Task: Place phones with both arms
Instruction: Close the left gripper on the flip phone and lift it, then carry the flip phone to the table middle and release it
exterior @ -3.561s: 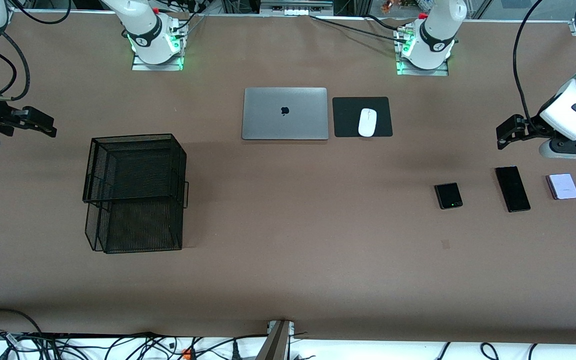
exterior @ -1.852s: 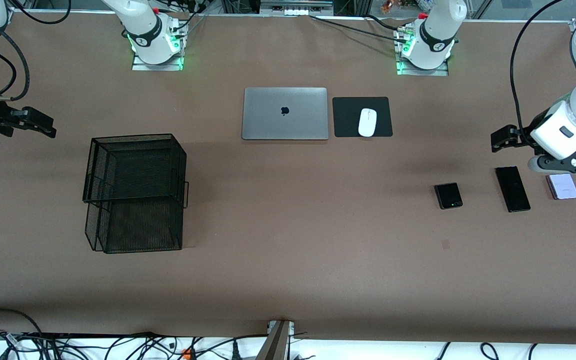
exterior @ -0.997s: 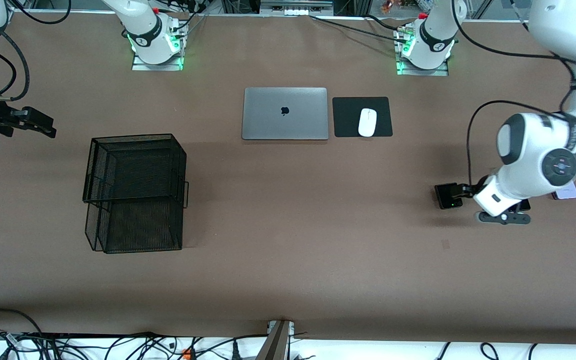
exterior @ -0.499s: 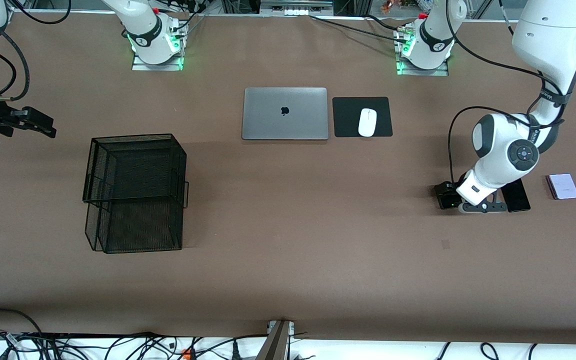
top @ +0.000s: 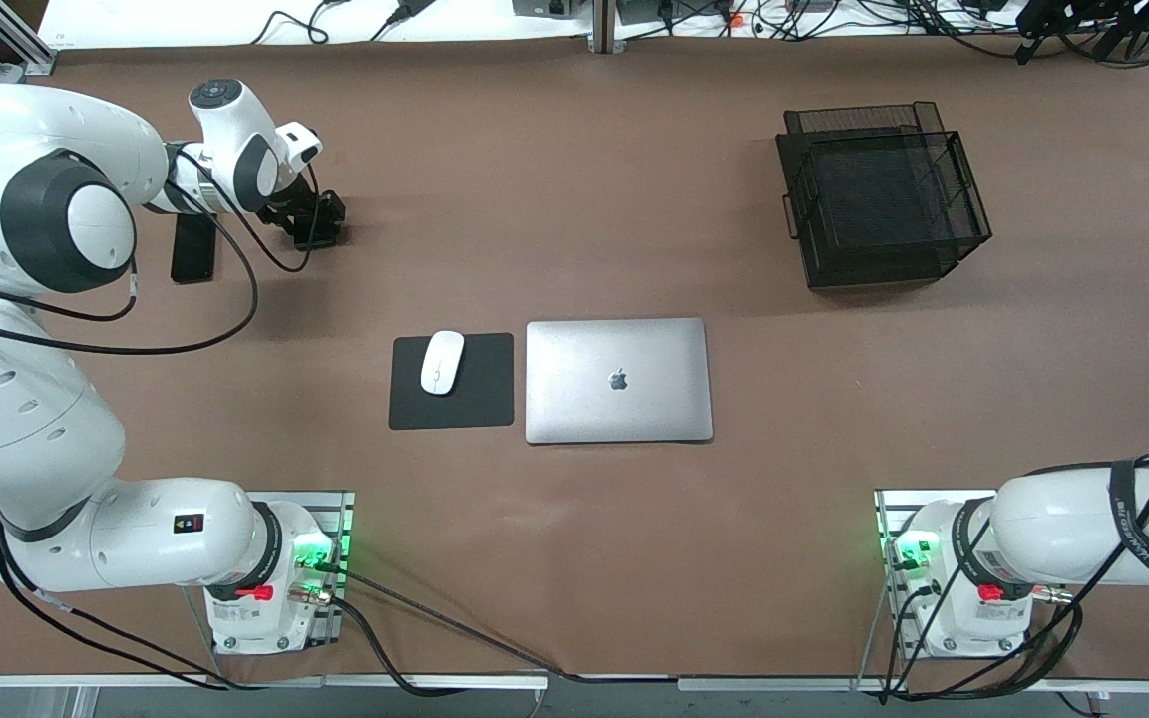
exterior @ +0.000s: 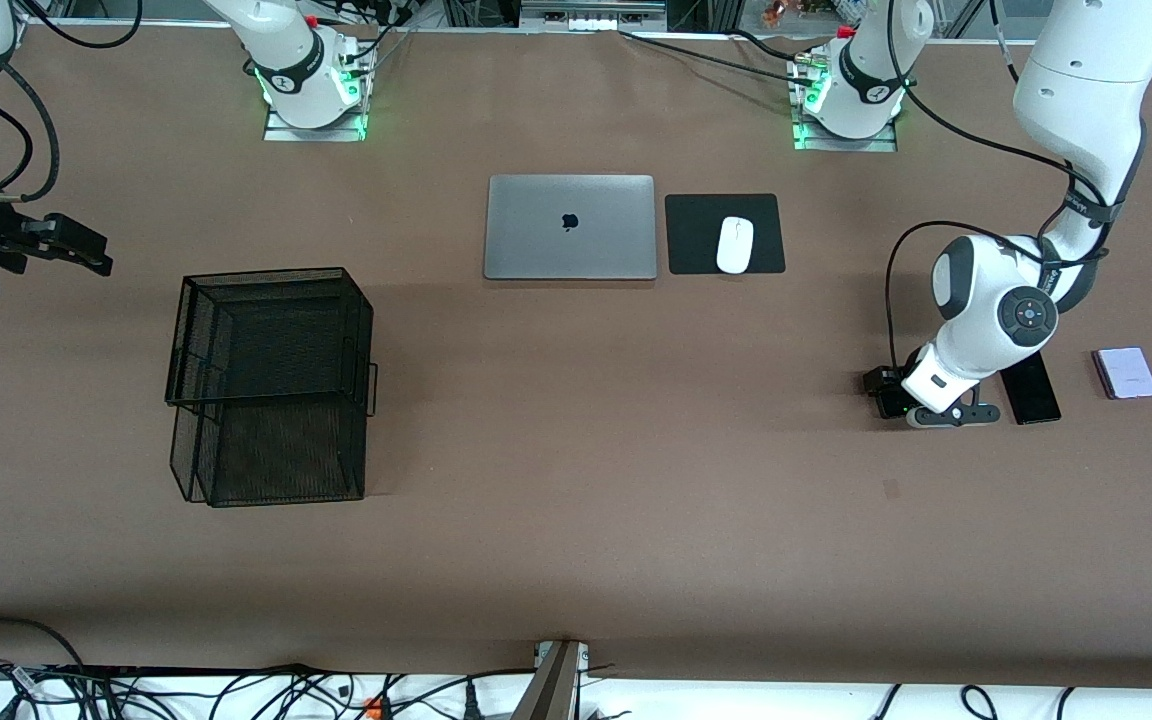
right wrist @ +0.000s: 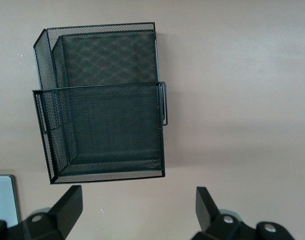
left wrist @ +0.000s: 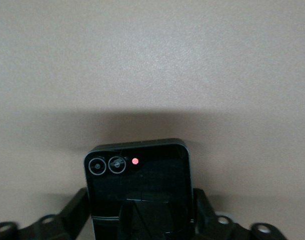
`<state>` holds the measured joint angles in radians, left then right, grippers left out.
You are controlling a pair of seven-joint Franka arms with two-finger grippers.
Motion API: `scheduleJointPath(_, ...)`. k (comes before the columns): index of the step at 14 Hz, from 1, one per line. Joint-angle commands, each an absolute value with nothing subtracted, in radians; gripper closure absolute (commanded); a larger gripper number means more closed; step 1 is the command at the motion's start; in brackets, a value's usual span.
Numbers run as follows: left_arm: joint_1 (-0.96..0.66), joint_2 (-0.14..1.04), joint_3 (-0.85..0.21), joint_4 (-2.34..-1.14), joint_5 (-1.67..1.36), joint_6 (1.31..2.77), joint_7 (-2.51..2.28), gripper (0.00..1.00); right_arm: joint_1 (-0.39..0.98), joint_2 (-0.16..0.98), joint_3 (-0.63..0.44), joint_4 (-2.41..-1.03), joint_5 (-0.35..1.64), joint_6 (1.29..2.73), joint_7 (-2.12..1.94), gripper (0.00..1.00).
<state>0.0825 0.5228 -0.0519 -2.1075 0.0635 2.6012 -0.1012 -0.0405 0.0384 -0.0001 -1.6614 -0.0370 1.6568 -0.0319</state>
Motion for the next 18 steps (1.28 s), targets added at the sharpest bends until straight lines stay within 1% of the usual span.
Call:
scheduleJointPath(1,0.086,0.514,-0.063,-2.109,0.035,2.600,-0.130,0.82,-0.055,0.038,0.014,-1.654,-0.034,1.657,-0.020,0.00)
scheduleJointPath(3,0.083,0.471,-0.080,-2.077,0.037,2.525,-0.133,0.82,-0.055,0.038,0.014,-1.654,-0.032,1.657,-0.020,0.00)
scheduleJointPath(4,0.077,0.444,-0.098,-2.042,0.037,2.447,-0.133,0.82,-0.055,0.038,0.014,-1.654,-0.034,1.657,-0.020,0.00)
scheduleJointPath(5,0.072,0.430,-0.119,-1.969,0.037,2.331,-0.133,0.82,-0.055,0.040,0.014,-1.654,-0.034,1.657,-0.020,0.00)
scheduleJointPath(7,0.063,0.442,-0.184,-1.779,0.037,2.090,-0.133,0.82,-0.055,0.038,0.014,-1.655,-0.034,1.657,-0.020,0.00)
scheduleJointPath(8,0.042,0.458,-0.210,-1.703,0.037,2.010,-0.133,0.82,-0.055,0.038,0.014,-1.654,-0.034,1.657,-0.020,0.00)
scheduleJointPath(9,0.002,0.475,-0.225,-1.653,0.037,1.979,-0.133,0.82,-0.055,0.038,0.014,-1.655,-0.034,1.657,-0.020,0.00)
scheduleJointPath(12,-0.174,0.526,-0.227,-1.582,0.037,1.980,-0.228,0.82,-0.055,0.040,0.014,-1.654,-0.034,1.658,-0.020,0.00)
scheduleJointPath(15,-0.368,0.671,-0.227,-1.438,0.034,1.986,-0.418,0.82,-0.055,0.040,0.014,-1.655,-0.034,1.658,-0.020,0.00)
scheduleJointPath(16,-0.420,0.722,-0.227,-1.393,0.034,2.017,-0.498,0.83,-0.055,0.040,0.014,-1.655,-0.034,1.658,-0.020,0.00)
scheduleJointPath(17,-0.469,0.760,-0.227,-1.376,0.032,2.096,-0.579,0.83,-0.055,0.040,0.014,-1.654,-0.034,1.658,-0.020,0.00)
scheduleJointPath(18,-0.497,0.796,-0.227,-1.376,0.025,2.205,-0.647,0.82,-0.055,0.040,0.014,-1.654,-0.034,1.658,-0.020,0.00)
